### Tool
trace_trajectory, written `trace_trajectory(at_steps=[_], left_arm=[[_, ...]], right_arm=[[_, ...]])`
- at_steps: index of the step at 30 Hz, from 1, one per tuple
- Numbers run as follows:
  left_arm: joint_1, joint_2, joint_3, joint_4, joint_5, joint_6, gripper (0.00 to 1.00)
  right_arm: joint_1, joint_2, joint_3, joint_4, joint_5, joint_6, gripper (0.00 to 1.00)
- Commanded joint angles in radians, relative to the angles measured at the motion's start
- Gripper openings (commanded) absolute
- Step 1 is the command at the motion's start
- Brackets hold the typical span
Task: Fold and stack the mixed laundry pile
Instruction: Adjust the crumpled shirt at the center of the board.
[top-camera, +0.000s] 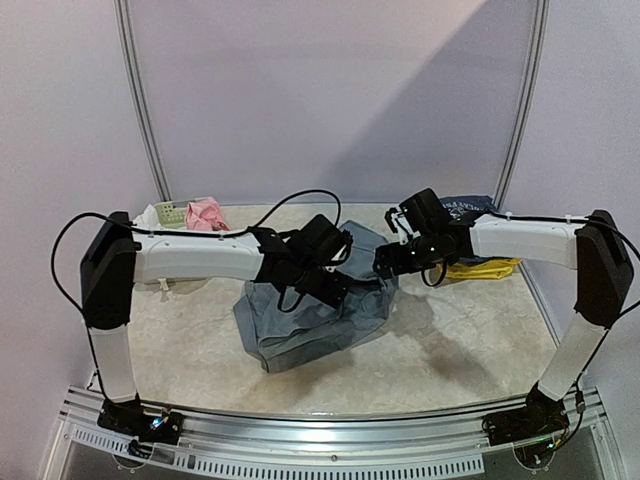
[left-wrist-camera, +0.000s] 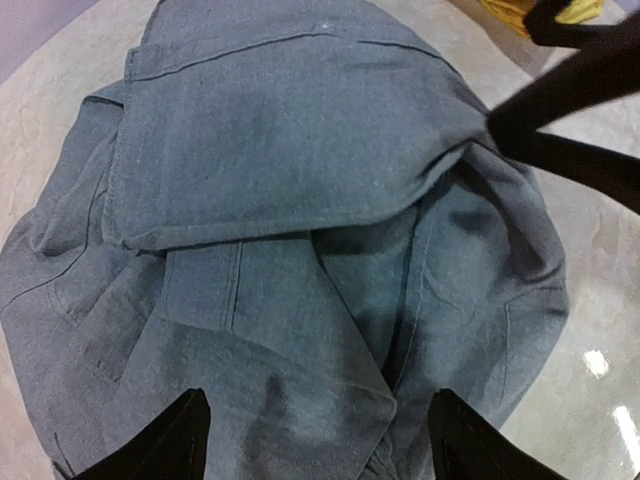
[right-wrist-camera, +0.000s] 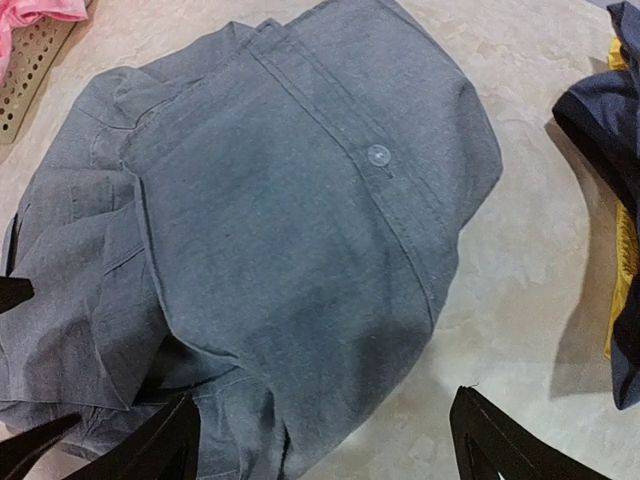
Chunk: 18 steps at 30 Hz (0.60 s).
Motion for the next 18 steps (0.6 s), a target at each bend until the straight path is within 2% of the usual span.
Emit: trace_trajectory(at_steps=[1, 6, 9, 10, 13, 15, 18], left_arm=[[0.048, 0.079, 0.061, -0.023, 0.071, -0.029, 0.75], [0.075, 0.149, 0.102, -0.040, 0.071, -0.035, 0.71], [0.088, 0.181, 0.112, -0.034, 0.088, -0.037, 0.64], [0.090, 0.190, 0.113, -0.027, 0.093, -0.035, 0.58], [0.098, 0.205, 0.108, 0.005, 0.118, -0.020, 0.19], [0.098, 0.187, 0.088, 0.020, 0.115, -0.018, 0.00], [0.097, 0.114, 0.019, 0.049, 0.112, -0.018, 0.00]], right_arm=[[-0.020, -0.067, -0.036, 0.017, 0.035, 0.018, 0.88], [-0.022, -0.085, -0.055, 0.014, 0.044, 0.015, 0.88], [-0.024, -0.095, -0.067, 0.013, 0.050, 0.015, 0.89], [-0.024, -0.098, -0.070, 0.014, 0.051, 0.017, 0.89], [-0.024, -0.110, -0.080, 0.018, 0.051, 0.020, 0.90], [-0.026, -0.118, -0.086, 0.019, 0.050, 0.021, 0.90], [-0.024, -0.131, -0.091, 0.028, 0.037, 0.019, 0.91]])
